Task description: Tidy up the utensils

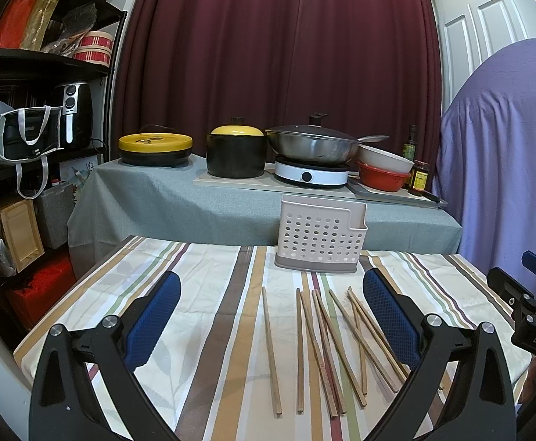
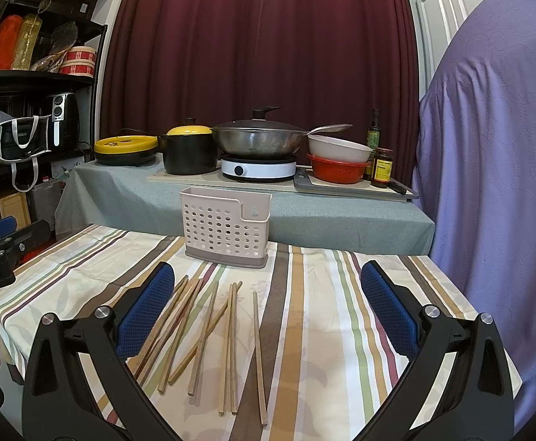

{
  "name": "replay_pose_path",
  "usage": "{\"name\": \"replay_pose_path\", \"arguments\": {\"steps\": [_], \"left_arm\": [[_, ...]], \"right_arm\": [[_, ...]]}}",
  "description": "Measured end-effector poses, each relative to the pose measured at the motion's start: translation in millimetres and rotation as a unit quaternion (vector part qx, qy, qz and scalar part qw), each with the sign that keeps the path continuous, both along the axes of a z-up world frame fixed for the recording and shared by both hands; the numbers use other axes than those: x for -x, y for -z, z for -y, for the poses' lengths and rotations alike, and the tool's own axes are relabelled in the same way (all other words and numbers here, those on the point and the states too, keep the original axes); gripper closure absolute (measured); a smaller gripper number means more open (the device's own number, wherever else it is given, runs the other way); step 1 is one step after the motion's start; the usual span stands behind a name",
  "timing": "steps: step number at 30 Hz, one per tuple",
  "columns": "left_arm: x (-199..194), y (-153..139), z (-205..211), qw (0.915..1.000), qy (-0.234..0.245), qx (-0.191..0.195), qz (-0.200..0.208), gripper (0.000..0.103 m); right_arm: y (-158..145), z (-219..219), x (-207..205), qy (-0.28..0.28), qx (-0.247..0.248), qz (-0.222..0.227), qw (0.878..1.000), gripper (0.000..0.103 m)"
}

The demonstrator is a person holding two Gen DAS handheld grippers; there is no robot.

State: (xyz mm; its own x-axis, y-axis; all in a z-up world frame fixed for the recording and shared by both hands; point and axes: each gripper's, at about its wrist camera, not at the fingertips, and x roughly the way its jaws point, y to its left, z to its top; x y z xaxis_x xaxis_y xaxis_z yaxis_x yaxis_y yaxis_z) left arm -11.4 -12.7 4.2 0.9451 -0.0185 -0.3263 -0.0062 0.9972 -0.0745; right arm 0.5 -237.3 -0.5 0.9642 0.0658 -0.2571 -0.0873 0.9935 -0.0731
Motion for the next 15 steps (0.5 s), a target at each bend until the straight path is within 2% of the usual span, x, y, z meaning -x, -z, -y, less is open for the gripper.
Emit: {"name": "replay_pose_path", "arguments": {"steps": [15], "left_arm": [[0.6,0.7,1.3,1.0000,0.000,0.000,0.001,0.006]], "right_arm": [[0.2,-0.3,0.5,0.000,0.000,0.000,1.000,0.004]]}}
